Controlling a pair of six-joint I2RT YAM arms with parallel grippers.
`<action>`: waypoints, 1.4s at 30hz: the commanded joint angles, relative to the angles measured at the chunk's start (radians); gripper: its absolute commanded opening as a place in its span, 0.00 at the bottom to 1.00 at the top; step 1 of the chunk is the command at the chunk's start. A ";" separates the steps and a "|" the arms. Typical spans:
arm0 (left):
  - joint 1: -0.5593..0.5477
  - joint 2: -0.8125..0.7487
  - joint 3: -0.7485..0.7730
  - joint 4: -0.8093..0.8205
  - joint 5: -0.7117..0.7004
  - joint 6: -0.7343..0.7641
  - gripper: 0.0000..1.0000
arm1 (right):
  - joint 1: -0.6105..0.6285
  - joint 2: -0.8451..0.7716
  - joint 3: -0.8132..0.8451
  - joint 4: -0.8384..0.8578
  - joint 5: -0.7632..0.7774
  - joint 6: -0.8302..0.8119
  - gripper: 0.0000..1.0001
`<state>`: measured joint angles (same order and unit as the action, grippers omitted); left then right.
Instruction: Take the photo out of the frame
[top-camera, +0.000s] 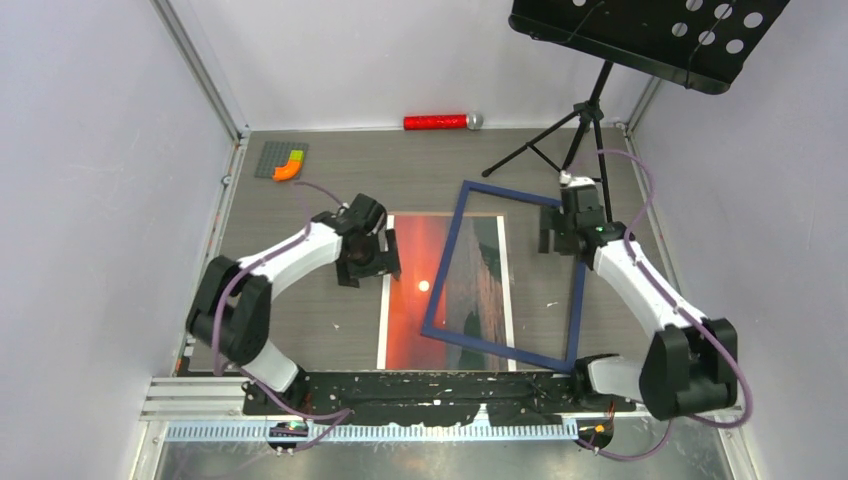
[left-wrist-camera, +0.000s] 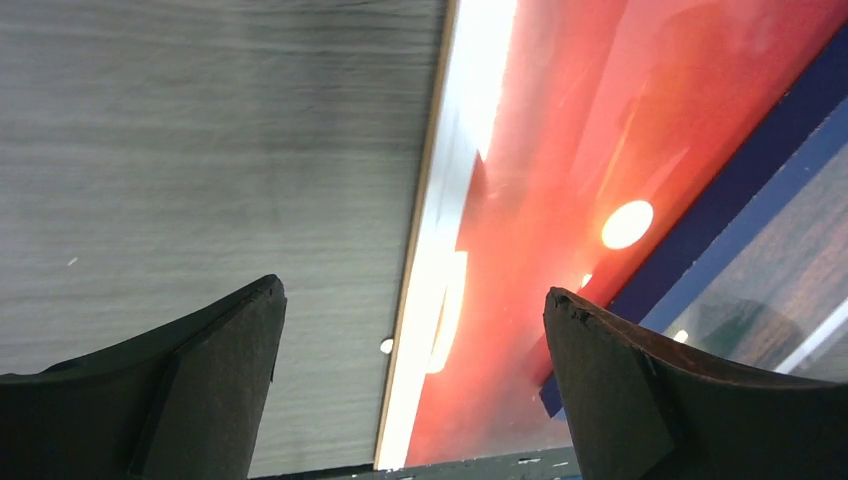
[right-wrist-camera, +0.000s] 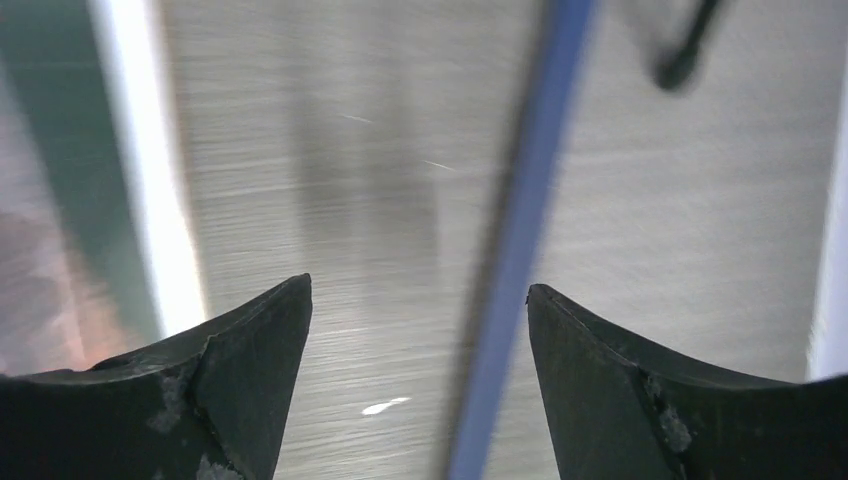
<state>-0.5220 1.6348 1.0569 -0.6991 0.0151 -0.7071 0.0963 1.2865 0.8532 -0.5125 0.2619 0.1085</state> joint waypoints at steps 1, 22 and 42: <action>0.083 -0.174 -0.098 0.032 -0.020 -0.050 1.00 | 0.235 -0.106 0.063 0.104 -0.099 0.014 0.84; 0.270 -0.377 -0.286 0.060 0.077 -0.047 1.00 | 0.743 0.747 0.513 0.252 -0.503 0.117 0.43; 0.270 -0.368 -0.239 0.041 0.128 0.005 1.00 | 0.526 0.557 0.178 0.122 -0.304 0.077 0.57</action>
<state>-0.2546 1.2648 0.7849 -0.6701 0.1139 -0.7208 0.6487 1.8400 1.0828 -0.1741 -0.2447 0.2897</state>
